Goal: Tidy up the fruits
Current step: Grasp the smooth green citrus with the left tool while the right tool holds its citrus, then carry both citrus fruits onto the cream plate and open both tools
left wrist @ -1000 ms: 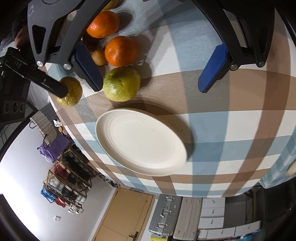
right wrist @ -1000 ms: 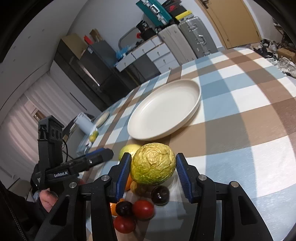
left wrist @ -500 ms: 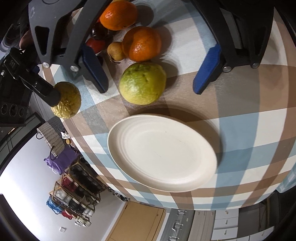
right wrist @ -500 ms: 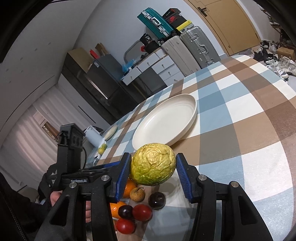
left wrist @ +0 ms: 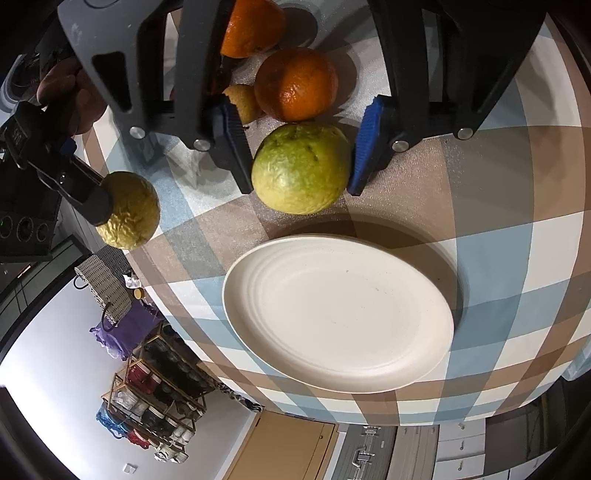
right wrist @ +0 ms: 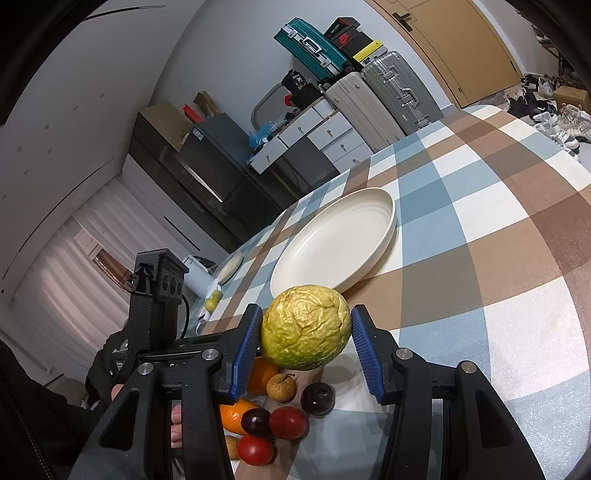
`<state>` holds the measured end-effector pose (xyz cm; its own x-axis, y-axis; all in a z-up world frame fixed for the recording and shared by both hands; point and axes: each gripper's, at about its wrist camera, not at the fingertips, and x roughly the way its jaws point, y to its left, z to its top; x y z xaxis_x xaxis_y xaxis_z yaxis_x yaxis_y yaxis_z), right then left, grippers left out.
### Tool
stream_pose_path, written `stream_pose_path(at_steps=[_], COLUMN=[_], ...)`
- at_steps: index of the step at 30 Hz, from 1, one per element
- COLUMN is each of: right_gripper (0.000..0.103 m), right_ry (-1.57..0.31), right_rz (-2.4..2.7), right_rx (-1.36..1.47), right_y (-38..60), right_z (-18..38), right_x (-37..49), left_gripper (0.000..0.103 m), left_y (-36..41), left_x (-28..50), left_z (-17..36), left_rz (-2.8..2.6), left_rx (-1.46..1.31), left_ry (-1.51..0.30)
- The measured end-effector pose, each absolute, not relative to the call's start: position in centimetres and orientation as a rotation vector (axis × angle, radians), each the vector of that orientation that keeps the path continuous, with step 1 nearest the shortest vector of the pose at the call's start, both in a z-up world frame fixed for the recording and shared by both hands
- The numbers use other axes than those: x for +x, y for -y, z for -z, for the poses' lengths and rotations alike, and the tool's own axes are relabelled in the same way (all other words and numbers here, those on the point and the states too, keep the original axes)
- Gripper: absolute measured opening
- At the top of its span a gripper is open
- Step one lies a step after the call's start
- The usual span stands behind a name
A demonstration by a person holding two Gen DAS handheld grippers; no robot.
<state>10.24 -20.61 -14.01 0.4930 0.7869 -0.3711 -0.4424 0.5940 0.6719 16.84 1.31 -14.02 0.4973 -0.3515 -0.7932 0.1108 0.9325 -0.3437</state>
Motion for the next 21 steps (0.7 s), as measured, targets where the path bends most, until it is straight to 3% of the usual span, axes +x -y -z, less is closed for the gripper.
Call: stream_pose_path(at_steps=[21], right_gripper=[0.051], right_ry=[-0.735], right_rz=[-0.742], right_rx=[0.475], right_y=[19.9], right_z=[13.0], right_x=[10.3], left_gripper=[0.048], left_y=[-3.2], left_x=[15.9], left_z=[10.8], left_rz=[0.327], left_rx=[-0.301], left_ry=[-0.931])
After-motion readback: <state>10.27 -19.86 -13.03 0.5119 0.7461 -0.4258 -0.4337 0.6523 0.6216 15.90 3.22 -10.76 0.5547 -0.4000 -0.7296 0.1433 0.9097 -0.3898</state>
